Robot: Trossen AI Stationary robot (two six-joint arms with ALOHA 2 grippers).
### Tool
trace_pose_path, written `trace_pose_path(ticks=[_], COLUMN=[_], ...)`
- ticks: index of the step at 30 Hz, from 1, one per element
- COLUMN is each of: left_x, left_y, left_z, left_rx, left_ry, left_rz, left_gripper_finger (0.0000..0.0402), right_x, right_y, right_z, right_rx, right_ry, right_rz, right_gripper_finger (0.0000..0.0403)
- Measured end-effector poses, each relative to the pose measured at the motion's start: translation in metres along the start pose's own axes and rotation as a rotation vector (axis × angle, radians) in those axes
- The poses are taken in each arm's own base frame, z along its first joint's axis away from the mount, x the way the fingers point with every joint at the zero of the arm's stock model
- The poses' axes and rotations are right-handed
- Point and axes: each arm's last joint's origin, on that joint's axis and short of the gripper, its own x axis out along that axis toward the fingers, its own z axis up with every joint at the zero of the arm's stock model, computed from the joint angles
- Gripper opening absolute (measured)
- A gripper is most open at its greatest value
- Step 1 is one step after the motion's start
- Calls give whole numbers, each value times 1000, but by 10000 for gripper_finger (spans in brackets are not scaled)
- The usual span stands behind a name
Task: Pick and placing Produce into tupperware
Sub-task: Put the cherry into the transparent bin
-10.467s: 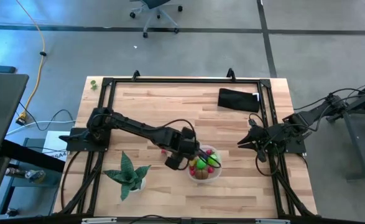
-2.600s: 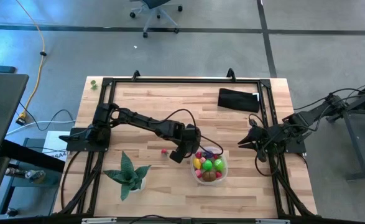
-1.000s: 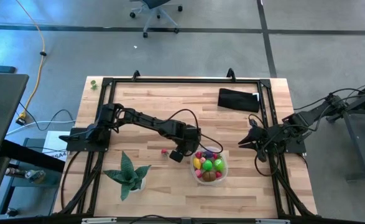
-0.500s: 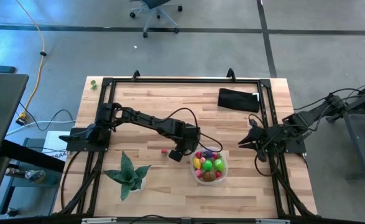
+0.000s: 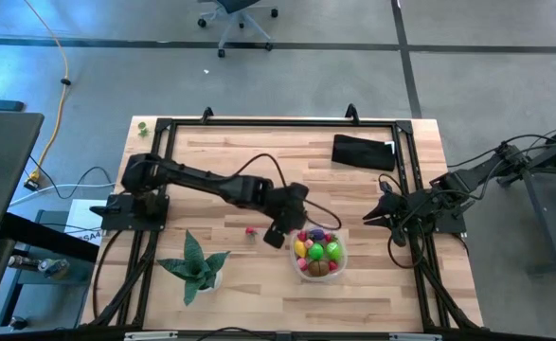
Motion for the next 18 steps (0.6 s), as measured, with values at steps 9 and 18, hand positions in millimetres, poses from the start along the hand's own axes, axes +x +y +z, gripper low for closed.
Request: trace_pose_path(ticks=[9,18], left_x=[-3,27], left_y=[-12,-16], left_z=[1,-28], left_rx=[34,-49], left_ry=[130,248], left_rz=[100,-93], left_gripper_finger=[127,127], right_x=[0,0], right_y=[0,0], right_z=[0,0], right_rx=[-1,0], right_ry=[2,2], right_rz=[-1,-1], right_gripper_finger=[51,51])
